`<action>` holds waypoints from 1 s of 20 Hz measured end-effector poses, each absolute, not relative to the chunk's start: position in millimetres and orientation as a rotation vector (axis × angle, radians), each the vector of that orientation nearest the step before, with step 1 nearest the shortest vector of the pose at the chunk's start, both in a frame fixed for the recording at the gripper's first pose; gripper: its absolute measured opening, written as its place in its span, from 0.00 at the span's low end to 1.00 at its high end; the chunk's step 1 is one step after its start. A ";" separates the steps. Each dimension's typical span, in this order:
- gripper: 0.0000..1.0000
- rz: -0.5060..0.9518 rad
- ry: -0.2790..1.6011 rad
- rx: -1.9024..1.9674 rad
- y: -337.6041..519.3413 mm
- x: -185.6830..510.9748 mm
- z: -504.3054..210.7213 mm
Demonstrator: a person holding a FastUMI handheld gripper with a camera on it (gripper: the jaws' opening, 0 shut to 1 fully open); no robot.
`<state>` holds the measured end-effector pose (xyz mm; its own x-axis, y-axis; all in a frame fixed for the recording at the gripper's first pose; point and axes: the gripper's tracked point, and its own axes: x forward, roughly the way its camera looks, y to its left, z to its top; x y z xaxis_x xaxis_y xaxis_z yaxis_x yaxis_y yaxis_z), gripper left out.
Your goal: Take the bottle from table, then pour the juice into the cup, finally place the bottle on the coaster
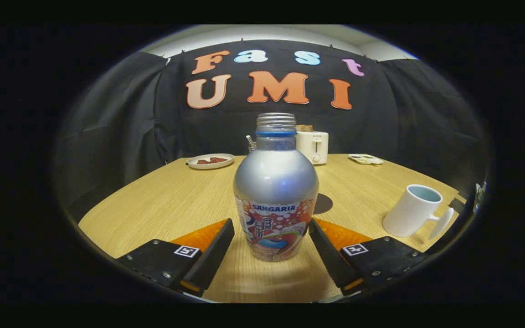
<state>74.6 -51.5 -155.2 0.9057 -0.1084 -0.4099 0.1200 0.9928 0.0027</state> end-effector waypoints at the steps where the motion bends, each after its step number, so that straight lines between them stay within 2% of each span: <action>1: 0.94 -0.119 0.415 0.028 -52.0 74.7 -153.3; 2: 0.89 -0.113 0.410 0.028 -51.3 74.9 -151.2; 3: 0.79 -0.131 0.407 0.027 -54.8 74.2 -149.5; 15: 0.78 -0.238 0.321 0.236 -93.8 66.6 -112.1; 20: 0.77 -0.224 0.328 0.384 -94.4 75.1 -108.4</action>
